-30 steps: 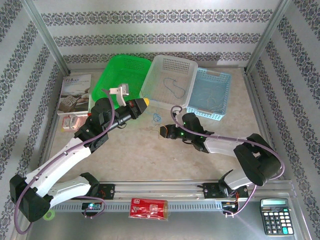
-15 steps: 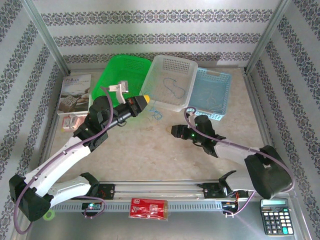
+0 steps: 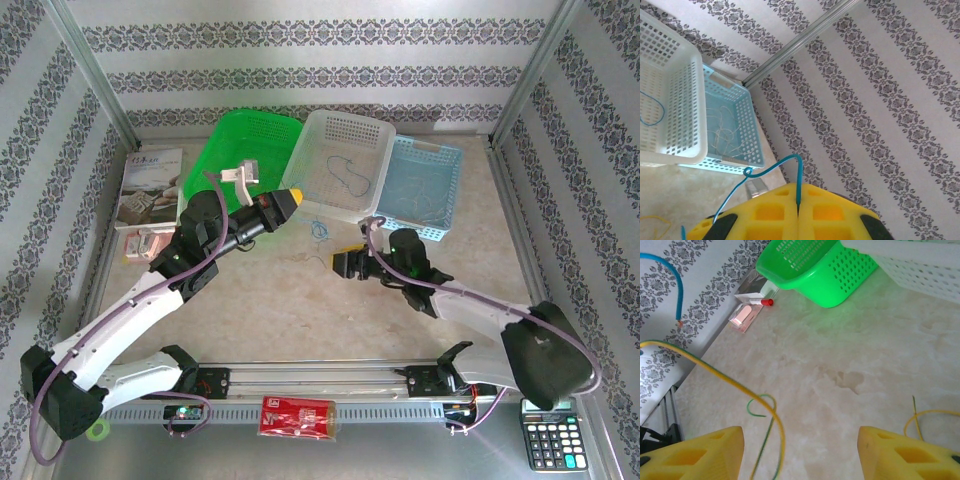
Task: Untangle the cables
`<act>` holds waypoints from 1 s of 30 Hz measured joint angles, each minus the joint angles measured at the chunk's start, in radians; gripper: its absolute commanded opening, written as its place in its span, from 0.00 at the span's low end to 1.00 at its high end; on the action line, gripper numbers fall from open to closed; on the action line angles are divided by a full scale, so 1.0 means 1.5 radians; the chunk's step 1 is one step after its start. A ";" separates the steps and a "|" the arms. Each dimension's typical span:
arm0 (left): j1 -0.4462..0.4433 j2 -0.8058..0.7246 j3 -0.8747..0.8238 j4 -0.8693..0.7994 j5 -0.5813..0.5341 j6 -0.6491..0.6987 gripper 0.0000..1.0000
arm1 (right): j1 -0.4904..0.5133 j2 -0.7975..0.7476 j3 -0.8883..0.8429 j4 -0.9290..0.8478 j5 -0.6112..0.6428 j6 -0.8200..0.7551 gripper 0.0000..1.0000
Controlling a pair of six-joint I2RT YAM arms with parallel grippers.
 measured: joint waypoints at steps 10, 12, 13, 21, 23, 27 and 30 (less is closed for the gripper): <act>0.000 0.003 0.000 0.017 0.010 -0.021 0.00 | 0.014 0.111 0.070 0.070 -0.009 0.013 0.58; 0.000 0.003 0.000 0.017 0.010 -0.023 0.00 | 0.014 0.122 0.077 0.080 -0.010 0.018 0.56; 0.000 0.003 0.000 0.017 0.010 -0.023 0.00 | 0.014 0.127 0.078 0.086 -0.010 0.020 0.53; 0.000 0.003 0.000 0.017 0.010 -0.028 0.00 | 0.014 0.169 0.081 0.113 -0.010 0.047 0.00; 0.000 0.003 0.000 0.017 0.010 -0.028 0.00 | 0.014 0.175 0.071 0.119 0.001 0.051 0.00; 0.000 0.003 0.000 0.017 0.012 -0.028 0.00 | 0.014 0.195 0.033 0.123 0.036 0.054 0.00; 0.000 0.003 0.003 0.019 0.015 -0.028 0.00 | 0.014 0.214 0.004 0.117 0.054 0.056 0.00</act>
